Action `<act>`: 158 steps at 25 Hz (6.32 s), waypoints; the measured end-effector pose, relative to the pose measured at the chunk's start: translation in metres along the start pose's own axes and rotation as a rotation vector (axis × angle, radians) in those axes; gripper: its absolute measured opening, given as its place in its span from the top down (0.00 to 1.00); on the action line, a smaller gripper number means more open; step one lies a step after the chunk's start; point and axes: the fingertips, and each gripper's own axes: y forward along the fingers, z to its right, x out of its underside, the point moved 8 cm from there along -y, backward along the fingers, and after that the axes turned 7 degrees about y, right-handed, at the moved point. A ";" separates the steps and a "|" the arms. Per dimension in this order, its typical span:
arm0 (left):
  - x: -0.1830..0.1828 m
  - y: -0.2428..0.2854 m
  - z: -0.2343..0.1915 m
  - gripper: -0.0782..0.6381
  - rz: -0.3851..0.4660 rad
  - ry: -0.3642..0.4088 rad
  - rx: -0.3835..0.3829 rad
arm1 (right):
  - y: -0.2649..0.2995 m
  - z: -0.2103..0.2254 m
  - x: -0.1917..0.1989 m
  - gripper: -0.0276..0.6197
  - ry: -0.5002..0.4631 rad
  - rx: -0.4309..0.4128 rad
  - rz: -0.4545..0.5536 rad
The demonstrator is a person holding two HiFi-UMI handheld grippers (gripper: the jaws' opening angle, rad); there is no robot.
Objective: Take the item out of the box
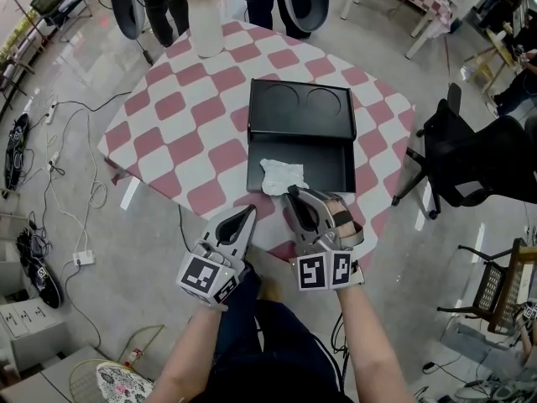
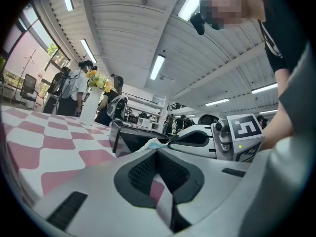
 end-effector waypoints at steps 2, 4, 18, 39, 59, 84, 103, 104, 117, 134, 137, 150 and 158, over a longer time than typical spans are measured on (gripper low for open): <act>-0.003 0.000 0.001 0.89 -0.003 -0.003 -0.006 | -0.001 0.002 0.000 0.94 0.025 0.005 0.004; -0.004 -0.001 0.002 0.89 -0.004 -0.003 -0.006 | -0.004 0.005 -0.001 0.94 0.054 0.013 0.007; -0.012 0.000 0.006 0.89 0.005 0.003 0.009 | -0.019 0.021 -0.002 0.94 0.241 0.042 0.052; -0.027 -0.005 0.005 0.89 0.012 0.012 0.008 | -0.032 0.040 -0.006 0.95 0.449 0.087 0.100; -0.051 -0.012 0.012 0.89 0.037 0.043 0.018 | -0.062 0.055 -0.017 0.95 0.564 0.125 0.136; -0.081 -0.027 0.025 0.89 0.066 0.042 0.011 | -0.113 0.065 -0.033 0.95 0.694 0.153 0.191; -0.111 -0.036 0.036 0.89 0.079 0.046 0.024 | -0.146 0.078 -0.052 0.95 0.731 0.183 0.231; -0.113 -0.036 0.036 0.89 0.080 0.046 0.026 | -0.147 0.080 -0.052 0.95 0.731 0.184 0.233; -0.130 -0.031 0.040 0.89 0.082 0.048 0.059 | -0.161 0.092 -0.059 0.95 0.750 0.199 0.249; -0.154 -0.034 0.045 0.89 0.112 0.062 0.058 | -0.186 0.105 -0.070 0.95 0.757 0.219 0.283; -0.157 -0.036 0.048 0.89 0.115 0.065 0.057 | -0.191 0.105 -0.070 0.95 0.752 0.220 0.288; -0.163 -0.045 0.057 0.89 0.133 0.070 0.044 | -0.201 0.106 -0.073 0.95 0.747 0.211 0.306; -0.161 -0.054 0.062 0.89 0.133 0.069 0.029 | -0.208 0.101 -0.073 0.95 0.750 0.203 0.313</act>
